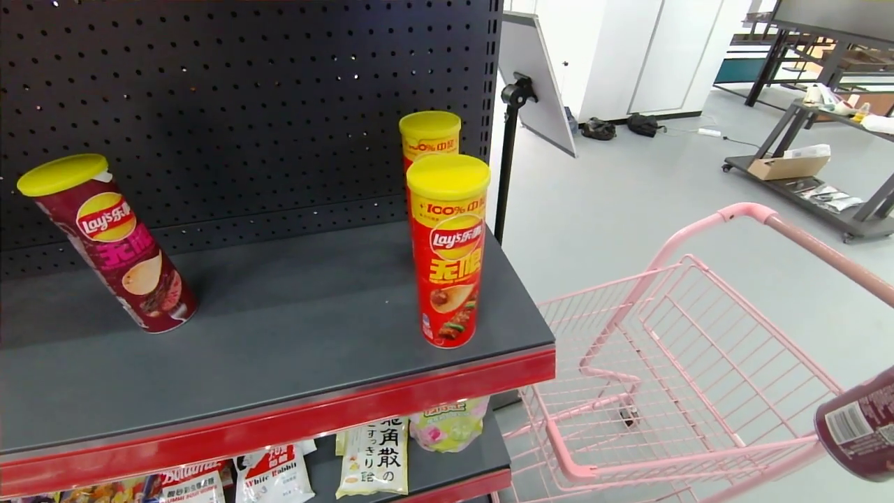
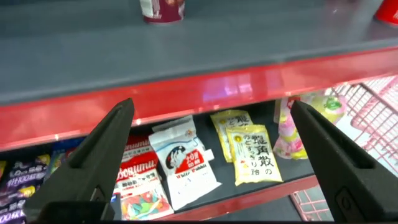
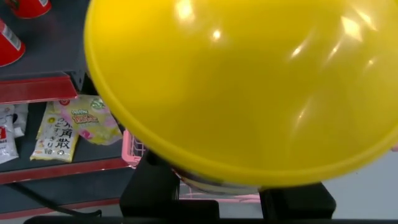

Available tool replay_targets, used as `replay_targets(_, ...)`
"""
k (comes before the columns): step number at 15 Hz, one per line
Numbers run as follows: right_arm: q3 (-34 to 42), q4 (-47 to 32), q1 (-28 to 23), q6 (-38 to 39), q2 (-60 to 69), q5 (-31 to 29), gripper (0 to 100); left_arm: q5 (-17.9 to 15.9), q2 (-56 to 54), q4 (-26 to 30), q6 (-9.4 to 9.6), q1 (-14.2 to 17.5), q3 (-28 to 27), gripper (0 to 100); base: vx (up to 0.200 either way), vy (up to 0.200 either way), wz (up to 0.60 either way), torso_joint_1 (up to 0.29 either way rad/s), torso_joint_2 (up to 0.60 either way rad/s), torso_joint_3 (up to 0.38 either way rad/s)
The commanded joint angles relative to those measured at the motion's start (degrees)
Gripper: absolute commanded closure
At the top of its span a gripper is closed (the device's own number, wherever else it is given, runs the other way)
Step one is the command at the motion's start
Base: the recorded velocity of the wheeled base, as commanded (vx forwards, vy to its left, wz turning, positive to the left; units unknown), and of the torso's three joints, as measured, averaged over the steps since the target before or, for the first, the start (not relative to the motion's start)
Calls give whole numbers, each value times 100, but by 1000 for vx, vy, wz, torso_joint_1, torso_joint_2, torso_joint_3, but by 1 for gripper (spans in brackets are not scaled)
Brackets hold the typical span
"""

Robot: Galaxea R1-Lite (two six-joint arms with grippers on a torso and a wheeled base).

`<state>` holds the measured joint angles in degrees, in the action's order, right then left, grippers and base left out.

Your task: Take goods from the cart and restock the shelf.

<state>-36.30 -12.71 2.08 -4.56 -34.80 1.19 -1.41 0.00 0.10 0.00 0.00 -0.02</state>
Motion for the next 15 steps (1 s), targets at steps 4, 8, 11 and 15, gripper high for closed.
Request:
replay_targets(4,-123,32,11,-19,-246,12,100,1,9,-1,0,0,2,0,0,0,0,154,-396,-237)
replay_targets(8,-70,32,2,-98,-246,4,100,1,9,-1,0,0,2,0,0,0,300,25,-57,-31)
replay_targets(11,-43,32,2,-98,-246,4,100,1,9,-1,0,0,2,0,0,0,600,7,-2,2)
replay_targets(15,264,32,-68,-63,79,-84,100,1,9,-1,0,0,2,0,0,0,300,7,1,1)
